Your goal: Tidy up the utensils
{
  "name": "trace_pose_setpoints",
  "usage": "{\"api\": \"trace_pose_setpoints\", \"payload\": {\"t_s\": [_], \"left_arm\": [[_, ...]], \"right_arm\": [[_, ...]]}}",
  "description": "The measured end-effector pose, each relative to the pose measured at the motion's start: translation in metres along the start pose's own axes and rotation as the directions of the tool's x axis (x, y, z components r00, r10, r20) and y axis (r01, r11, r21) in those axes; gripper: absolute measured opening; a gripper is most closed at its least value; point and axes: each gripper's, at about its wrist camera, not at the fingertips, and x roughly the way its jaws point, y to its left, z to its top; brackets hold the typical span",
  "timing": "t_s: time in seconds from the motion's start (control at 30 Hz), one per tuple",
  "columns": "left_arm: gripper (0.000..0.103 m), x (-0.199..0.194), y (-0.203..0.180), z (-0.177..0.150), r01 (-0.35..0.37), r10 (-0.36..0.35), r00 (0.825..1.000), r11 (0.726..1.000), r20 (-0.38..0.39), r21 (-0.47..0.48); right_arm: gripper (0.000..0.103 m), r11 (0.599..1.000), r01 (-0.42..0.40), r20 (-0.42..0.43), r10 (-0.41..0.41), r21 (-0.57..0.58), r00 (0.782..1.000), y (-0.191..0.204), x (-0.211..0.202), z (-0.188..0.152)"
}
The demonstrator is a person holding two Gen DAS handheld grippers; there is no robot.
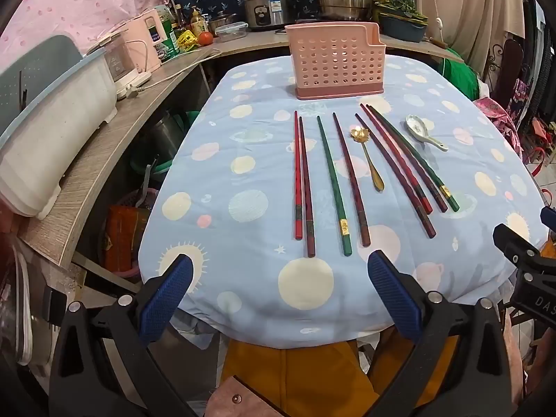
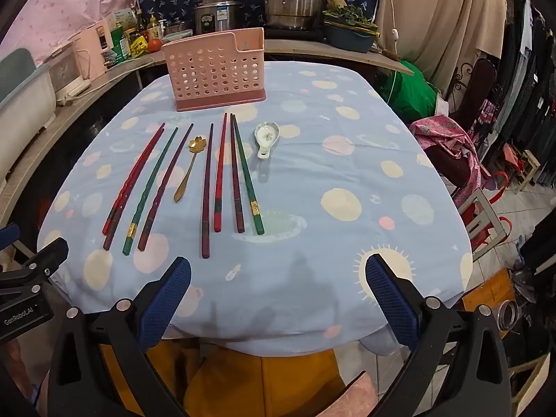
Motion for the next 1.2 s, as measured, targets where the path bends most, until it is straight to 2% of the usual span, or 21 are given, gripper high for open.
{"api": "trace_pose_setpoints", "payload": {"t_s": [1.2], "left_arm": [[0.096, 0.0014, 0.0033, -0.0026, -0.001, 0.001, 1.000, 1.000, 0.001, -0.001]], "right_arm": [[0.096, 1.000, 0.003, 0.012, -0.003, 0.011, 1.000, 0.0001, -0.0013, -0.0001]]}}
